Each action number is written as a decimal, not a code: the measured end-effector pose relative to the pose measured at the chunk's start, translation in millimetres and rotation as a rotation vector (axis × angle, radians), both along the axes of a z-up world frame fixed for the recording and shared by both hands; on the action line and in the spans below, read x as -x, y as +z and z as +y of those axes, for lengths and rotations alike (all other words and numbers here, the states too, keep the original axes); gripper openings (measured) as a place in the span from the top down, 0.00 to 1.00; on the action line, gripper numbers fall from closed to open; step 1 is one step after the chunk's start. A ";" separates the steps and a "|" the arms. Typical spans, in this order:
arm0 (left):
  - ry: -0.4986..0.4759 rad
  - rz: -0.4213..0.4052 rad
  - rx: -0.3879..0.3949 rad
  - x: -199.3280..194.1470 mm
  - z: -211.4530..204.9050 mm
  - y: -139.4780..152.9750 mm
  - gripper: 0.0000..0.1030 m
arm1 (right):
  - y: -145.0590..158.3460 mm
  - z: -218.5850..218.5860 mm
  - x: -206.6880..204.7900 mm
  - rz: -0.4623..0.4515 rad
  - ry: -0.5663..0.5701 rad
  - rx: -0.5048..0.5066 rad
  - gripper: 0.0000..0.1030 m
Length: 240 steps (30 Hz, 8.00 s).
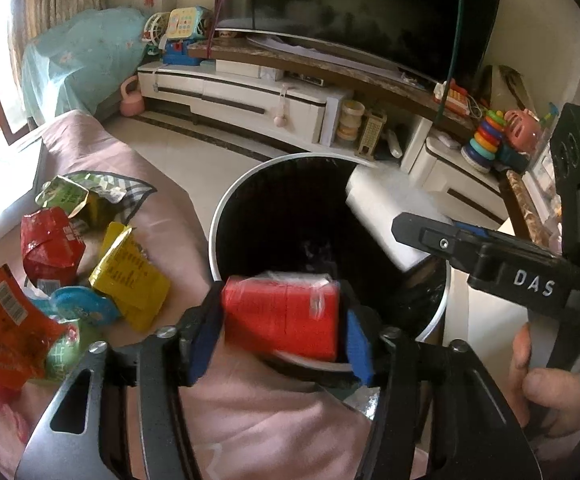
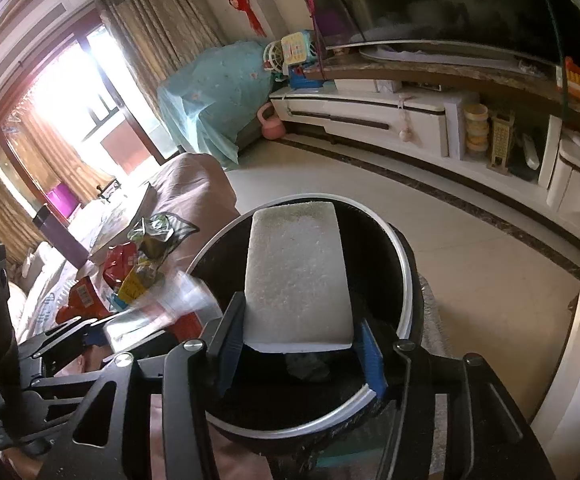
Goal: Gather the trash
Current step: 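Open both tools to drop the sponge and carton into the bin, then grasp the orange wrapper with the left tool while the right tool grasps the yellow wrapper, then carry both wrappers over the bin and open both tools, then move both open tools back toward the remaining items on the table, then grasp the red tube with the left tool while the right tool grasps the green milk carton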
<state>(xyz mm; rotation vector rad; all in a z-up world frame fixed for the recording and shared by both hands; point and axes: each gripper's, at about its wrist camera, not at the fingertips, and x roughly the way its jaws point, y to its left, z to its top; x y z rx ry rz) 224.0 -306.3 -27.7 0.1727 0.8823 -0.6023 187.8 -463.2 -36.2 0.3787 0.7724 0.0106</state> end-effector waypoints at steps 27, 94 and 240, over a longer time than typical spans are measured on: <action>0.265 -0.019 0.104 58.0 165.4 -0.6 0.28 | -3.2 94.2 44.8 -0.076 0.107 -0.159 0.10; 0.242 0.003 0.193 29.8 205.7 3.8 0.99 | -3.1 173.1 -22.8 -0.076 0.377 0.070 1.00; 0.360 0.073 0.082 -37.4 261.7 -35.4 0.91 | -38.0 249.2 -51.7 0.015 0.686 0.181 0.39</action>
